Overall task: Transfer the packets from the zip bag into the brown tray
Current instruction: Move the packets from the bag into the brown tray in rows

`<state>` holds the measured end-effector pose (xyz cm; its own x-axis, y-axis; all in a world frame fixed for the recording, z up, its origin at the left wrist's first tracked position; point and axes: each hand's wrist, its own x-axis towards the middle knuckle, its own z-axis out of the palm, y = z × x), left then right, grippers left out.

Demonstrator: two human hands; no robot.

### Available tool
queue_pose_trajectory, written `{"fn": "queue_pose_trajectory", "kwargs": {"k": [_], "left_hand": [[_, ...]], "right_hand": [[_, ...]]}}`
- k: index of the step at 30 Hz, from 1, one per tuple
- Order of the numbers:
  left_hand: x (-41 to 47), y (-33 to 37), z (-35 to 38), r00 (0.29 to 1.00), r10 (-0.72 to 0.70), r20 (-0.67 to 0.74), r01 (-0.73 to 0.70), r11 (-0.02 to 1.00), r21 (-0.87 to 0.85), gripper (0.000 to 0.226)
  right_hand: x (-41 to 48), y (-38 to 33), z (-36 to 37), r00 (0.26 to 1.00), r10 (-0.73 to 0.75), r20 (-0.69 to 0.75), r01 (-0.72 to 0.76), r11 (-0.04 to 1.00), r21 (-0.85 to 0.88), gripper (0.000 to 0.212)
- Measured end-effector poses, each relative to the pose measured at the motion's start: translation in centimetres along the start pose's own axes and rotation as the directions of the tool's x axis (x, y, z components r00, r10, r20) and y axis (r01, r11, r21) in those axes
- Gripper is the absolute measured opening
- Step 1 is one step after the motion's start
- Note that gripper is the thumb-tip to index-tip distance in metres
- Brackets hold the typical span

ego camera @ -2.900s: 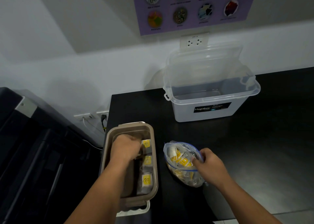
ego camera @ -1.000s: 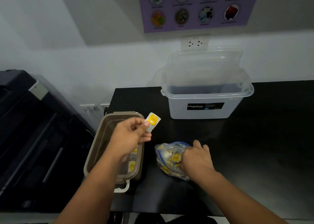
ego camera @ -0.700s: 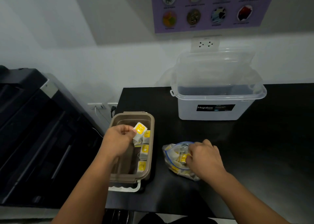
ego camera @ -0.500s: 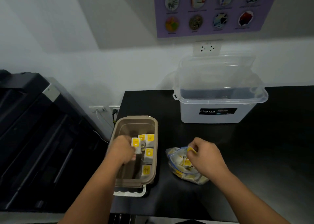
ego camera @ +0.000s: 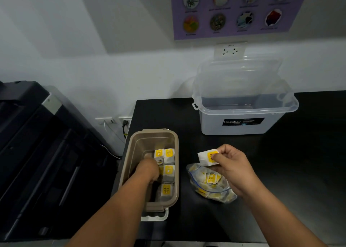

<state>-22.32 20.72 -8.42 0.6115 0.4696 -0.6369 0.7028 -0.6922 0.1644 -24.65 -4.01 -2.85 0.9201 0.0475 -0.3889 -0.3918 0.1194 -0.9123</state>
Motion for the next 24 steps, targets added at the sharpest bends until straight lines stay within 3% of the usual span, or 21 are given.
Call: {"fn": "queue_pose_trajectory", "kwargs": {"k": [1, 5, 8, 11, 14, 16, 18, 21, 24], "left_hand": [[-0.3, 0.3, -0.3, 0.999, -0.012, 0.038, 0.011, 0.999, 0.031, 0.041], [0.0, -0.3, -0.5, 0.982, 0.15, 0.11, -0.176, 0.943, 0.282, 0.035], [-0.3, -0.7, -1.2, 0.981, 0.182, 0.074, -0.194, 0.959, 0.205, 0.032], [-1.5, -0.8, -2.8, 0.954, 0.293, -0.06, -0.278, 0.942, 0.187, 0.023], [-3.7, -0.8, -5.1, 0.915, 0.39, -0.102, -0.396, 0.917, -0.045, 0.015], [-5.9, -0.5, -6.5, 0.874, 0.483, -0.057, -0.453, 0.767, -0.455, 0.021], [-8.2, -0.4, -7.9, 0.818, 0.575, 0.027, -0.385, 0.581, -0.717, 0.035], [-9.4, -0.7, -8.1, 0.784, 0.618, 0.064, -0.348, 0.523, -0.778, 0.037], [-9.4, -1.2, -7.4, 0.842, 0.539, -0.012, -0.3, 0.45, -0.841, 0.025]], "right_hand": [[-0.2, -0.2, 0.0, 1.0, 0.021, 0.022, -0.023, 0.998, 0.052, 0.015], [-0.6, -0.8, 0.6, 0.992, 0.07, 0.101, -0.087, 0.981, 0.175, 0.006], [-0.6, -0.9, 1.2, 0.987, 0.081, 0.142, -0.102, 0.984, 0.148, 0.007], [-0.4, -1.2, 2.2, 0.984, 0.064, 0.164, -0.081, 0.992, 0.099, 0.008], [-0.3, -1.6, 3.7, 0.984, 0.033, 0.177, -0.052, 0.994, 0.101, 0.005], [-0.1, -2.1, 5.0, 0.984, 0.009, 0.177, -0.03, 0.993, 0.113, 0.005], [0.1, -2.5, 6.4, 0.986, -0.033, 0.161, 0.014, 0.993, 0.115, 0.002], [0.3, -2.9, 8.5, 0.985, -0.1, 0.143, 0.081, 0.988, 0.133, 0.005], [0.3, -2.8, 10.0, 0.983, -0.112, 0.143, 0.094, 0.987, 0.129, 0.001]]}}
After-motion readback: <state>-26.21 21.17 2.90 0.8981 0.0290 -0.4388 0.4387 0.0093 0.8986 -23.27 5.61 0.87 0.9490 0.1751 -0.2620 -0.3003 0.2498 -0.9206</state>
